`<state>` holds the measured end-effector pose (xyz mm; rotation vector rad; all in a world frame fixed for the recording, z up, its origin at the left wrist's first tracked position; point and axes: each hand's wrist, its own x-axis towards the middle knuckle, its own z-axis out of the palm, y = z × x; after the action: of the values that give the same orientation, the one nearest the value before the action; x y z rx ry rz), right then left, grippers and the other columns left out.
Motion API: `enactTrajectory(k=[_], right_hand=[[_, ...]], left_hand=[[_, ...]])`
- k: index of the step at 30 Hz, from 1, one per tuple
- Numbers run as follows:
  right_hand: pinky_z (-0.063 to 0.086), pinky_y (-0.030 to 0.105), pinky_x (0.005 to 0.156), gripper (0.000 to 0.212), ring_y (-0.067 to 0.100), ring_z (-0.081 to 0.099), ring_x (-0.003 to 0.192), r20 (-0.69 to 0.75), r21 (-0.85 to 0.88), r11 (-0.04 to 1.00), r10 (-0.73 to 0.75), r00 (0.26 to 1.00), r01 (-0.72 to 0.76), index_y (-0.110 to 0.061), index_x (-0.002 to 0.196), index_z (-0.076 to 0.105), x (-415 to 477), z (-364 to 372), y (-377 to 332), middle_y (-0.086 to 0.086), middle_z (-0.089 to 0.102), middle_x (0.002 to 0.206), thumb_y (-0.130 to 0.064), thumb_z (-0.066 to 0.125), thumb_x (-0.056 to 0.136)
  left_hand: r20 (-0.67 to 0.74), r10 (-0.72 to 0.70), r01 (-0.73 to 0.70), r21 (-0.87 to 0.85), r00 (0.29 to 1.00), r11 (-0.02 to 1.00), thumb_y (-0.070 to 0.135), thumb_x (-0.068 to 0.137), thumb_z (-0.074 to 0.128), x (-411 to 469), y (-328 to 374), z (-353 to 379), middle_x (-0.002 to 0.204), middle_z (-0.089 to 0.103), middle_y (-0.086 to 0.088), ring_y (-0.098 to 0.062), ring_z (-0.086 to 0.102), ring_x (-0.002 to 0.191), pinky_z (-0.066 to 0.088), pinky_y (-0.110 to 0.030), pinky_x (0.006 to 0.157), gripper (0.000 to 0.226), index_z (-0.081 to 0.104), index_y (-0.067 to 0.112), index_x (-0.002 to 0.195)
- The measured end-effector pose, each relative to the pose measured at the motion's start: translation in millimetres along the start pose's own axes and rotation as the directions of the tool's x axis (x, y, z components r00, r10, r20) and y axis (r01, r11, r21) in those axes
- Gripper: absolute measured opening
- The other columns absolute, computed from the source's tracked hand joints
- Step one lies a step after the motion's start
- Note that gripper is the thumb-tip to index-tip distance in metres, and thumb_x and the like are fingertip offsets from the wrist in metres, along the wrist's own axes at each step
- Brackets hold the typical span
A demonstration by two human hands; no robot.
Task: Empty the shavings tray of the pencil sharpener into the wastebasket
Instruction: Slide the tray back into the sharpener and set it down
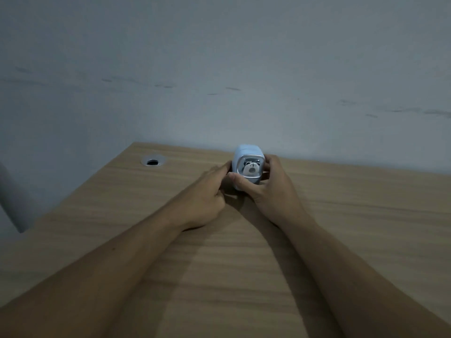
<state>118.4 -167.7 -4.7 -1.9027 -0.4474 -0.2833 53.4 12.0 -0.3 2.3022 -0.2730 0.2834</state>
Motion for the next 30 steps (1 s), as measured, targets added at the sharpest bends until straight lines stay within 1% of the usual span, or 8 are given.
enactTrajectory(k=[4, 7, 9, 11, 15, 19, 25, 30], right_hand=[[0.053, 0.005, 0.069, 0.064, -0.011, 0.072, 0.087, -0.013, -0.037, 0.999, -0.011, 1.000, 0.011, -0.023, 0.128, 0.063, 42, 5, 18, -0.013, 0.076, 0.113, -0.045, 0.097, 0.078], [0.055, 0.006, 0.072, 0.069, -0.005, 0.072, 0.097, -0.027, -0.059, 0.998, -0.012, 1.000, 0.011, -0.019, 0.130, 0.063, 69, 10, 31, -0.007, 0.076, 0.116, -0.048, 0.096, 0.077], [0.056, 0.008, 0.071, 0.071, 0.003, 0.075, 0.101, -0.023, -0.072, 0.997, -0.009, 1.000, 0.007, -0.021, 0.130, 0.062, 82, 13, 38, -0.005, 0.075, 0.120, -0.052, 0.096, 0.076], [0.056, 0.012, 0.072, 0.074, 0.009, 0.075, 0.105, -0.022, -0.102, 0.995, -0.009, 1.000, 0.007, -0.021, 0.132, 0.062, 96, 16, 45, -0.004, 0.074, 0.124, -0.055, 0.096, 0.075], [0.052, 0.012, 0.074, 0.077, 0.012, 0.074, 0.110, -0.021, -0.145, 0.989, -0.012, 1.000, 0.009, -0.019, 0.136, 0.061, 115, 19, 51, -0.002, 0.073, 0.127, -0.054, 0.095, 0.076], [0.053, 0.019, 0.079, 0.081, 0.015, 0.074, 0.111, -0.018, -0.167, 0.986, -0.002, 1.000, -0.001, -0.015, 0.136, 0.060, 123, 23, 54, 0.000, 0.074, 0.127, -0.054, 0.096, 0.075], [0.051, 0.013, 0.072, 0.084, 0.014, 0.075, 0.108, -0.001, -0.166, 0.986, 0.029, 1.000, -0.029, -0.015, 0.136, 0.058, 124, 24, 57, -0.001, 0.074, 0.125, -0.057, 0.096, 0.074], [0.052, 0.016, 0.076, 0.087, 0.015, 0.074, 0.111, 0.004, -0.191, 0.981, 0.038, 0.999, -0.036, -0.016, 0.137, 0.058, 127, 24, 61, -0.001, 0.073, 0.128, -0.061, 0.095, 0.073]], left_hand=[[-0.003, -0.036, 0.036, -0.019, 0.999, 0.999, -0.011, 0.084, 0.043, 43, -10, 3, 0.156, 0.065, -0.001, -0.014, 0.056, 0.149, 0.043, -0.037, 0.127, 0.082, 0.053, 0.025, 0.157], [-0.005, -0.069, 0.069, -0.035, 0.998, 0.997, -0.017, 0.089, 0.045, 70, -21, 4, 0.154, 0.067, 0.001, -0.012, 0.060, 0.145, 0.045, -0.037, 0.125, 0.078, 0.054, 0.021, 0.157], [0.009, -0.099, 0.099, -0.037, 0.995, 0.994, -0.013, 0.087, 0.045, 86, -30, 4, 0.153, 0.068, 0.005, -0.010, 0.061, 0.144, 0.047, -0.040, 0.125, 0.080, 0.054, 0.024, 0.157], [0.016, -0.106, 0.107, -0.031, 0.994, 0.994, -0.003, 0.082, 0.047, 103, -42, 6, 0.153, 0.068, 0.009, -0.010, 0.061, 0.144, 0.048, -0.045, 0.124, 0.082, 0.055, 0.032, 0.155], [0.011, -0.123, 0.123, -0.001, 0.992, 0.992, 0.009, 0.076, 0.048, 126, -54, 6, 0.149, 0.070, 0.011, -0.014, 0.063, 0.141, 0.049, -0.048, 0.121, 0.081, 0.056, 0.040, 0.150], [-0.006, -0.148, 0.148, 0.063, 0.989, 0.987, 0.010, 0.081, 0.054, 136, -55, 5, 0.144, 0.073, 0.005, -0.020, 0.066, 0.134, 0.053, -0.047, 0.115, 0.075, 0.055, 0.039, 0.151], [-0.012, -0.144, 0.145, 0.079, 0.989, 0.986, 0.011, 0.083, 0.056, 139, -57, 9, 0.142, 0.074, 0.002, -0.021, 0.067, 0.131, 0.054, -0.046, 0.113, 0.072, 0.056, 0.037, 0.151], [-0.020, -0.136, 0.138, 0.095, 0.990, 0.986, 0.012, 0.086, 0.059, 142, -59, 10, 0.142, 0.074, 0.003, -0.020, 0.067, 0.131, 0.054, -0.046, 0.113, 0.069, 0.056, 0.038, 0.151]])
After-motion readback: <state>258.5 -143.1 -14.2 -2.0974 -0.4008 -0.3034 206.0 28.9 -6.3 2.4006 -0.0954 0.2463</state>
